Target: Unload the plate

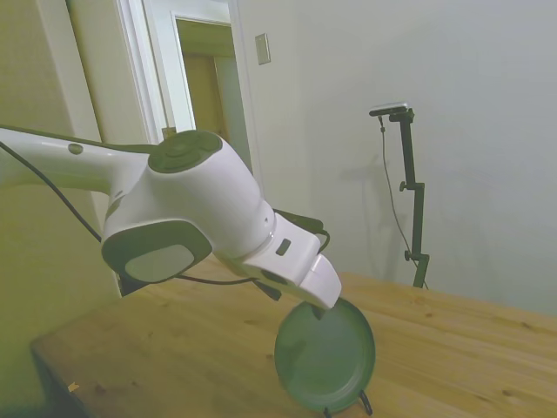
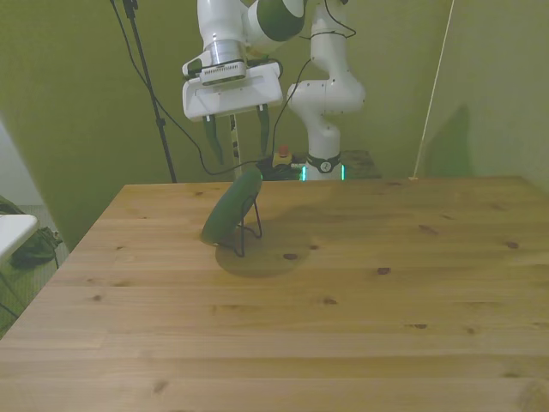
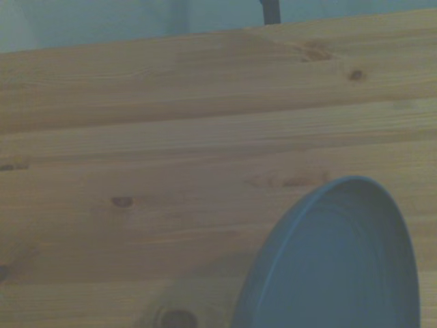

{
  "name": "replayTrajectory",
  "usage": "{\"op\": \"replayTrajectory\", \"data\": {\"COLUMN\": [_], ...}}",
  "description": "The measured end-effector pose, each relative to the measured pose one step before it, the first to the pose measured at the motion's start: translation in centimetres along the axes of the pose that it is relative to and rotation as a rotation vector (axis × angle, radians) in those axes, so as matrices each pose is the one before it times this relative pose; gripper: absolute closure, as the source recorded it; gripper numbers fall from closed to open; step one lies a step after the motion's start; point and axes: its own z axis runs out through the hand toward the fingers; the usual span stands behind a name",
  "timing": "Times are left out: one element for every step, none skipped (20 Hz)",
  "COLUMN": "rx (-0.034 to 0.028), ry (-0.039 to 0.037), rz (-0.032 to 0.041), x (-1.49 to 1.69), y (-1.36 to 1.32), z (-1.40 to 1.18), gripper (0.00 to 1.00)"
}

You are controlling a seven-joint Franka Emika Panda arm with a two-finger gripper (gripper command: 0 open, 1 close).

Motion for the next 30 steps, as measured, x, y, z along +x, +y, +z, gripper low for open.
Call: {"op": "replayTrajectory", "data": {"rx": [0.00396, 0.00211, 0.00123, -0.00172, -0.00155, -0.00265, -0.00351, -0.00331, -0.00056, -0.00065, -0.00131, -0.00017, 0.00071, 0.00151, 0.00238, 0.00283, 0.00341, 0.00382, 0.00246, 0.00169, 0.00155, 0.00159, 0.00150, 0.00159, 0.00091, 0.00071, 0.00043, 0.00050, 0.00002, -0.00033], "ry": [-0.00455, -0.00578, -0.00845, -0.00772, -0.00440, -0.00580, -0.00668, -0.00855, -0.00910, -0.00785, -0.00628, -0.00420, -0.00278, -0.00281, -0.00626, -0.00724, -0.00450, -0.00639, -0.00173, -0.00213, -0.00244, -0.00232, -0.00141, -0.00101, -0.00111, -0.00040, 0.00071, 0.00126, 0.00135, 0.00169], "rz": [0.00659, 0.00863, 0.00490, 0.00246, 0.00379, 0.00099, 0.00002, -0.00148, -0.00144, -0.00473, -0.00782, -0.00769, -0.00568, -0.00416, -0.00306, -0.00262, -0.00337, -0.00432, -0.00362, -0.00289, -0.00153, -0.00065, -0.00018, 0.00054, 0.00120, 0.00174, 0.00169, 0.00160, 0.00193, 0.00228], "x": [0.306, 0.357, 0.354, 0.325, 0.361, 0.244, 0.198, 0.054, -0.064, -0.111, -0.136, -0.152, -0.126, -0.100, -0.106, -0.127, -0.120, -0.165, -0.137, -0.203, -0.247, -0.280, -0.238, -0.210, -0.181, -0.146, -0.053, 0.016, 0.037, 0.048], "y": [0.221, 0.211, 0.091, 0.011, -0.112, -0.181, -0.283, -0.340, -0.399, -0.440, -0.426, -0.404, -0.298, -0.229, -0.188, -0.153, -0.197, -0.261, -0.203, -0.135, -0.054, 0.011, 0.031, 0.063, 0.102, 0.126, 0.100, 0.076, 0.092, 0.112], "z": [0.367, 0.408, 0.398, 0.451, 0.485, 0.594, 0.640, 0.684, 0.654, 0.533, 0.379, 0.234, 0.124, 0.036, -0.022, -0.048, -0.115, -0.094, -0.067, -0.003, 0.002, -0.022, -0.052, -0.067, -0.045, -0.065, -0.078, -0.111, -0.095, -0.082], "gripper": [0.00, 0.00, 0.00, 0.00, 0.00, 0.00, 1.00, 1.00, 1.00, 1.00, 1.00, 1.00, 1.00, 1.00, 1.00, 1.00, 1.00, 1.00, 1.00, 1.00, 1.00, 1.00, 1.00, 1.00, 1.00, 1.00, 1.00, 1.00, 1.00, 1.00]}}
